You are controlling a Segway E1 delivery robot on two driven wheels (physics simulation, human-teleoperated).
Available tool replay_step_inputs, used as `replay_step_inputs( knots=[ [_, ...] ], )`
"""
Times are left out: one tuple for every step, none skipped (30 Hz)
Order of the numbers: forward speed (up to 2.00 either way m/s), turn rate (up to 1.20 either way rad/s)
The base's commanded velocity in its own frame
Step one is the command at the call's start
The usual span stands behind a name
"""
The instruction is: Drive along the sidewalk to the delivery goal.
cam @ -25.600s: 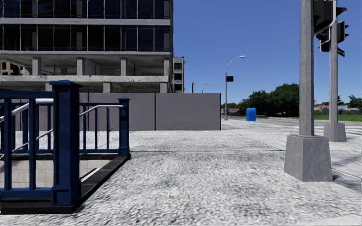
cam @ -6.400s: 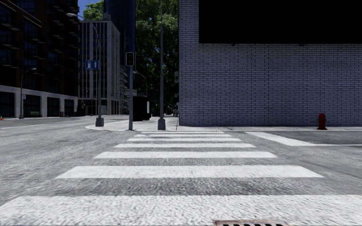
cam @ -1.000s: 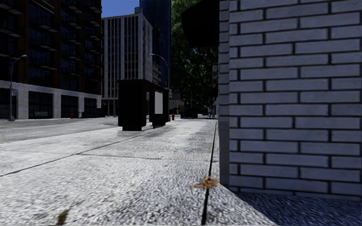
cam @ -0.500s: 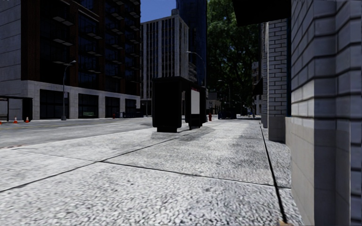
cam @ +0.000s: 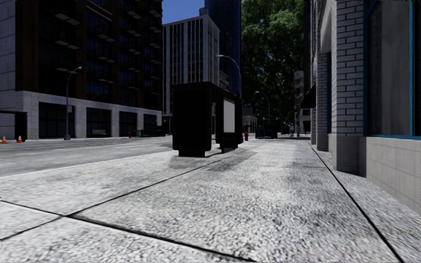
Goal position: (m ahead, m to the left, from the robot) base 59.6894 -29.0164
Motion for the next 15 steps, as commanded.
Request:
replay_step_inputs(
  knots=[
    [2.0, -0.17],
    [2.0, -0.17],
    [2.0, -0.22],
    [2.0, -0.24],
    [2.0, -0.25],
    [2.0, -0.25],
    [2.0, -0.28],
    [2.0, -0.33],
    [2.0, -0.34],
    [2.0, -0.34],
    [2.0, -0.35],
    [2.0, -0.35],
    [2.0, -0.35],
    [2.0, -0.35],
    [2.0, -0.35]
  ],
)
